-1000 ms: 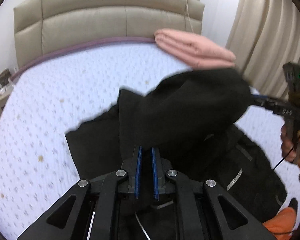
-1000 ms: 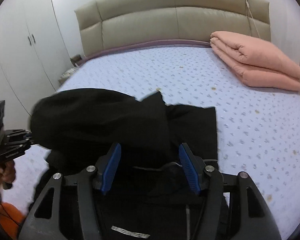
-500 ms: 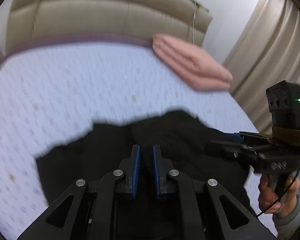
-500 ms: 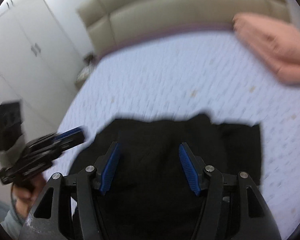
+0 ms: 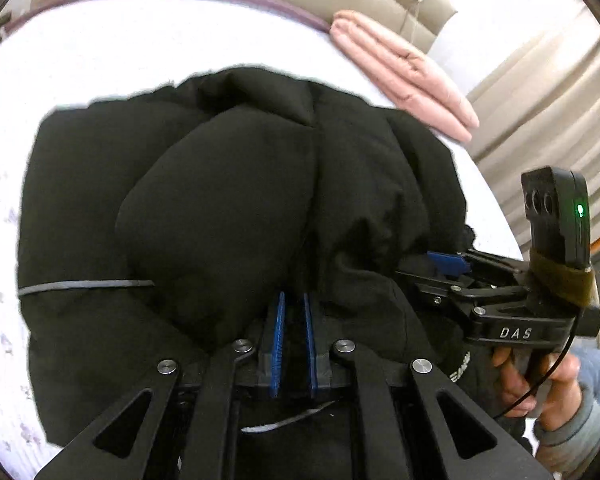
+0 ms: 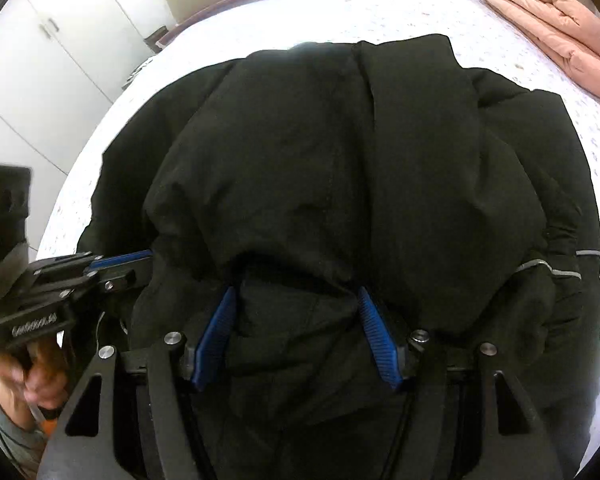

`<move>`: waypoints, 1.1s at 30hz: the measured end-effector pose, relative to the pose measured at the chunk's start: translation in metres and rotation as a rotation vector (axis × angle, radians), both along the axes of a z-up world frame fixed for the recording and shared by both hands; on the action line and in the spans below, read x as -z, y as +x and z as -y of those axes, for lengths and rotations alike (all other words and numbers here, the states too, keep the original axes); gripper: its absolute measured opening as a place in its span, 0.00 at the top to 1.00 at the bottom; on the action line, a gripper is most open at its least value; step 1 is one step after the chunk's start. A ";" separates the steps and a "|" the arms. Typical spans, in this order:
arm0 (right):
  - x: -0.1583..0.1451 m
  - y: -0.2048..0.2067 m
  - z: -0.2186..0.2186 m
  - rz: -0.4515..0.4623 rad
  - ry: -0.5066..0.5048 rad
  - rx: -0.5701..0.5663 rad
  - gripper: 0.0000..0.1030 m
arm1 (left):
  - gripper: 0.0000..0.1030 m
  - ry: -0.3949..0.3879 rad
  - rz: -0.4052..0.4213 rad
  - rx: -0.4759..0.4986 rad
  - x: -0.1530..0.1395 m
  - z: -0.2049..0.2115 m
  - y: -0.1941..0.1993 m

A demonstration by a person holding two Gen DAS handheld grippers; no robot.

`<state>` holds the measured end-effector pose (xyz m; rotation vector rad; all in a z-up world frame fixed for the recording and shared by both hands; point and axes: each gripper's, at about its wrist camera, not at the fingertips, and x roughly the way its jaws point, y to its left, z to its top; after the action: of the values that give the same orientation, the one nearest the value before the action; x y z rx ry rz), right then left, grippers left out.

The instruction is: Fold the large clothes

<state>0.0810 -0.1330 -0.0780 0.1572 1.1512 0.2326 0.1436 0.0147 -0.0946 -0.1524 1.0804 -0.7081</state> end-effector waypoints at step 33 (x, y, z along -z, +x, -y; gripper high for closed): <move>-0.167 -0.080 0.052 0.000 -0.011 0.452 0.30 | 0.92 -0.037 0.024 -0.074 -0.055 -0.048 -0.006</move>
<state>0.0006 -0.1848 0.0892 0.4008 1.0866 -0.1744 0.1380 0.0627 -0.0398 -0.2140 1.0345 -0.6618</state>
